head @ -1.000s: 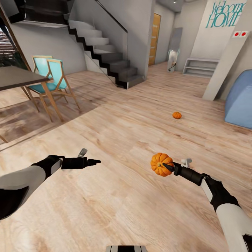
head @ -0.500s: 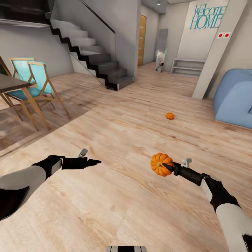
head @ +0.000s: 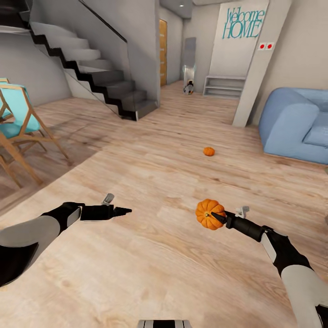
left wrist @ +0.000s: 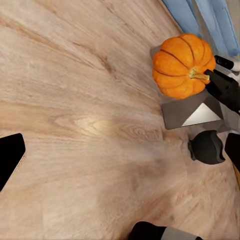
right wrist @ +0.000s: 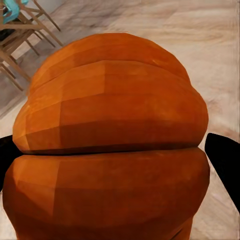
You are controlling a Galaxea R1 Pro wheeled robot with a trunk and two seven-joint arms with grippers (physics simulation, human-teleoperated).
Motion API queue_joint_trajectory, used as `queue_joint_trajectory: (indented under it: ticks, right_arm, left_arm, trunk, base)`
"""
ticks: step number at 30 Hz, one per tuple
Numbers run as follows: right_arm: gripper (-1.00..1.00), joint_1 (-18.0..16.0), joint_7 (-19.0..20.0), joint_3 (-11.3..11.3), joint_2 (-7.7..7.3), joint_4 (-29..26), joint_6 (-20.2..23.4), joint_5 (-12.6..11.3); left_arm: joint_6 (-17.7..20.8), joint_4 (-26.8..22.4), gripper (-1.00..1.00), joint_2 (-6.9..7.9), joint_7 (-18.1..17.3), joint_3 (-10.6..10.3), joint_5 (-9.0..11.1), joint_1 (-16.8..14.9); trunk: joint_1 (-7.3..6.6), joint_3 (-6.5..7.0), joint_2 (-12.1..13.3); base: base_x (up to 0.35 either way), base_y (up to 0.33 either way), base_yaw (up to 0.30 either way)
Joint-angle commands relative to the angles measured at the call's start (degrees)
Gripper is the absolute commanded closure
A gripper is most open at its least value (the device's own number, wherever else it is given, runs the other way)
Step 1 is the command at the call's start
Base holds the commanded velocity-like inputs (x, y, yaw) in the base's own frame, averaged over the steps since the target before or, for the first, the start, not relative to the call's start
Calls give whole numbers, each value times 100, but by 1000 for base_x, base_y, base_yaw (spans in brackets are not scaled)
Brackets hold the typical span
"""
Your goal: Place each of the two pumpkins and all three candles from the living room inside a cabinet in the living room (use any cabinet), then make sure every cabinet is closed, and position the cauldron so it is next to a table in the living room.
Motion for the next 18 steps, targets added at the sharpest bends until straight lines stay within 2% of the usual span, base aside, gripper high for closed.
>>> queue_joint_trajectory:
  ticks: [1,18]
  right_arm:
    - [100,0,-8,-1,-1,-1,1,-7]
    - [100,1,-18,-1,4,7,1,-25]
  left_arm:
    - [0,0,-100,0,0,1,0,0]
    - [-9,-17,-100,-9,0,-17,-26,0]
  trunk:
    - [0,0,0]
    - [0,25,0]
  base:
    - [266,186,-276]
    - [289,161,-276]
